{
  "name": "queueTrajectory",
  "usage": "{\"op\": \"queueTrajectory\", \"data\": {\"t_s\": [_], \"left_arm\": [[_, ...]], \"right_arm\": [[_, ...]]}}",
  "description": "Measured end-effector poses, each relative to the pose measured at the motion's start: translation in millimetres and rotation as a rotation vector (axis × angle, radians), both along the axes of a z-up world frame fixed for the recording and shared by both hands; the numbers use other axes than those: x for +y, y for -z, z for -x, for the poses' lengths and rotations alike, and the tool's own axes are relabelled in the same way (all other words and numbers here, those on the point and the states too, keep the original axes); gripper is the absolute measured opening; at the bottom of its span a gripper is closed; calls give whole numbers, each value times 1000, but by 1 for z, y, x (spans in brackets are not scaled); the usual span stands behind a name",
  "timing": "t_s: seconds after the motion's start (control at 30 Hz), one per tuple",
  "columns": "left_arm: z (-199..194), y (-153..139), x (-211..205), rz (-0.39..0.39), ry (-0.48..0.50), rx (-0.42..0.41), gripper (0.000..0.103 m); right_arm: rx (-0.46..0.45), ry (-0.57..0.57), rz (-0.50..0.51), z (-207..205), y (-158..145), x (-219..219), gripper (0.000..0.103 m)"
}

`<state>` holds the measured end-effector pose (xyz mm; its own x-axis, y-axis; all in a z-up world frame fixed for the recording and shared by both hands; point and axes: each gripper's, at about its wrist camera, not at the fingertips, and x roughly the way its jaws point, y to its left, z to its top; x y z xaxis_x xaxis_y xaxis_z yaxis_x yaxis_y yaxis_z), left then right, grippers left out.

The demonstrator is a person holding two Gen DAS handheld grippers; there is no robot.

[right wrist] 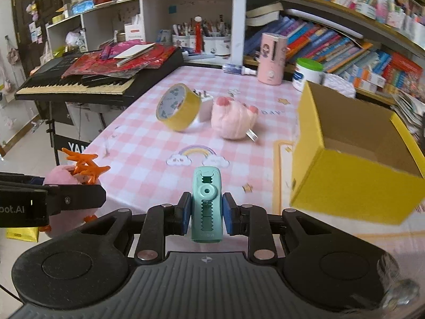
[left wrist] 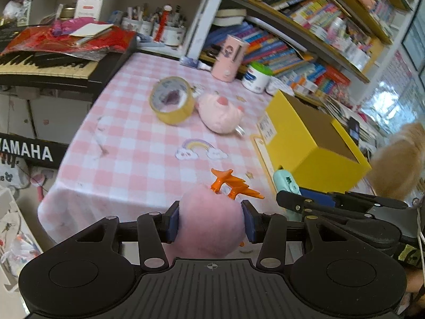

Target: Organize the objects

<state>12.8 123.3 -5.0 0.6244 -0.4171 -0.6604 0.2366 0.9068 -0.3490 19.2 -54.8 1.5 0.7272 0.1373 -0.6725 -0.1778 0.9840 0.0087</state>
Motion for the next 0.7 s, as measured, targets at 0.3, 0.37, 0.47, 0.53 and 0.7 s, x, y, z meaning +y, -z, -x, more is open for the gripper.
{"op": "queueTrajectory", "data": {"t_s": [0.3,0.37,0.47,0.53,0.7], "left_arm": [[16,4,-33,-13,151,13,45],[17,3,-41,-13,187,9,45],[19,3,-54,-9,230,6,45],[18,3,-62,-7,257,8,45],[17,5,-86,-5,322,11,45]], "right_arm": [[10,142,-16,50,5,-28,23],[12,184,-21,59,5,-37,23],[13,234,-22,70,5,-49,23],[13,263,-19,75,4,-56,23],[20,327,-16,88,5,-75,23]]}}
